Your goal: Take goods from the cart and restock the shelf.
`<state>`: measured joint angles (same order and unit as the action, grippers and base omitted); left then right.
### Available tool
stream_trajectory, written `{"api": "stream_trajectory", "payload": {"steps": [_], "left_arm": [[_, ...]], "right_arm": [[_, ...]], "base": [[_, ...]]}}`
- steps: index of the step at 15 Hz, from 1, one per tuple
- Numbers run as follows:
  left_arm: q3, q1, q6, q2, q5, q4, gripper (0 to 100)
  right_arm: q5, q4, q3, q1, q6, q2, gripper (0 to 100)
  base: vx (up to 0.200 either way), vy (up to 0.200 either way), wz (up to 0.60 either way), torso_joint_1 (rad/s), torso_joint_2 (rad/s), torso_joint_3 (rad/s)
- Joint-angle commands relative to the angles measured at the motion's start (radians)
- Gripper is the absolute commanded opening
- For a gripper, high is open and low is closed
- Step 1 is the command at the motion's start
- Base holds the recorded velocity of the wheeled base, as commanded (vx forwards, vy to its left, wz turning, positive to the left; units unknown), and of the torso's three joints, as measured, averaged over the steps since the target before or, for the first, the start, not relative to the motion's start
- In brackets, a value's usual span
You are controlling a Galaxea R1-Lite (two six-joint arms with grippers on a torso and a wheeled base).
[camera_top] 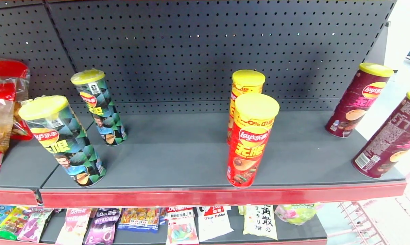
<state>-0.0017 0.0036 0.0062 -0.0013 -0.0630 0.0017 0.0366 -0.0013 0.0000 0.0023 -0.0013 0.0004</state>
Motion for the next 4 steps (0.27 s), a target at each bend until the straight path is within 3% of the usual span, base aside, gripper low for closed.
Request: {"api": "stream_trajectory", "payload": {"steps": [1,4], "left_arm": [[0.000,0.001,0.000,0.001,0.000,0.000,100],[0.000,-0.001,0.001,0.001,0.002,0.000,100]], "right_arm": [[0.000,0.000,0.000,0.001,0.000,0.000,100],[-0.001,0.000,0.000,-0.001,0.000,0.000,100]], "base": [[0.000,0.000,0.00,0.000,0.00,0.000],[0.000,0.000,0.00,0.000,0.00,0.000]]}}
